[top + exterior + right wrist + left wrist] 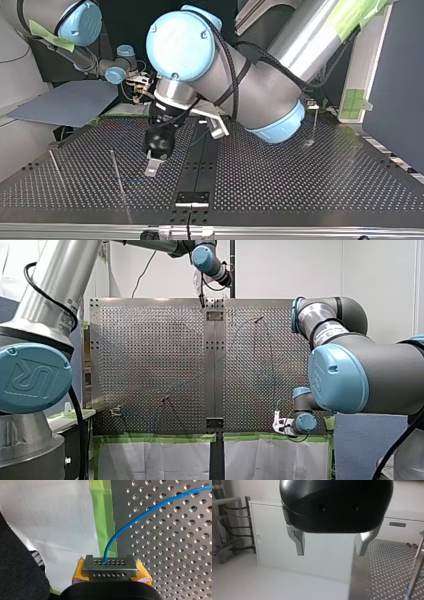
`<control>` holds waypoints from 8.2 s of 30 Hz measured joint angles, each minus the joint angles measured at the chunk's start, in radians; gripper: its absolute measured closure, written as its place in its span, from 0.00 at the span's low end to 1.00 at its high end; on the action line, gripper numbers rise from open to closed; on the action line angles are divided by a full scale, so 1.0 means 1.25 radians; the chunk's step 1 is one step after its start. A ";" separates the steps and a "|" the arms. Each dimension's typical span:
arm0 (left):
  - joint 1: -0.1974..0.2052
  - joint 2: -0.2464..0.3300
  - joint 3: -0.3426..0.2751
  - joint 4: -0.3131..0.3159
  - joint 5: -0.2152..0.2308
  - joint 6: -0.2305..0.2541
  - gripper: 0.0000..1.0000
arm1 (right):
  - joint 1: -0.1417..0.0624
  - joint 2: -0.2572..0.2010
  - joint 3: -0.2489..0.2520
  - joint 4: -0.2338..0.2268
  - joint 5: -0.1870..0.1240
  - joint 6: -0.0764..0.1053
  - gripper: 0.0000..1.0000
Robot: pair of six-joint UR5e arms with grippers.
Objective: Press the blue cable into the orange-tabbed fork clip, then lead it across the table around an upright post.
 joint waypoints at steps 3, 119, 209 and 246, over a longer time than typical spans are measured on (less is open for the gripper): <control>0.000 0.021 -0.021 0.020 0.000 -0.002 0.00 | 0.000 0.000 -0.001 0.002 0.000 -0.003 1.00; 0.010 0.129 -0.791 0.632 -0.099 -0.129 0.00 | 0.010 0.000 -0.016 0.034 -0.002 -0.036 1.00; 0.143 0.082 -1.025 0.791 0.074 -0.110 0.00 | 0.018 -0.001 -0.017 0.046 -0.015 -0.037 1.00; 0.143 0.082 -1.025 0.791 0.074 -0.110 0.00 | 0.018 -0.001 -0.017 0.046 -0.015 -0.037 1.00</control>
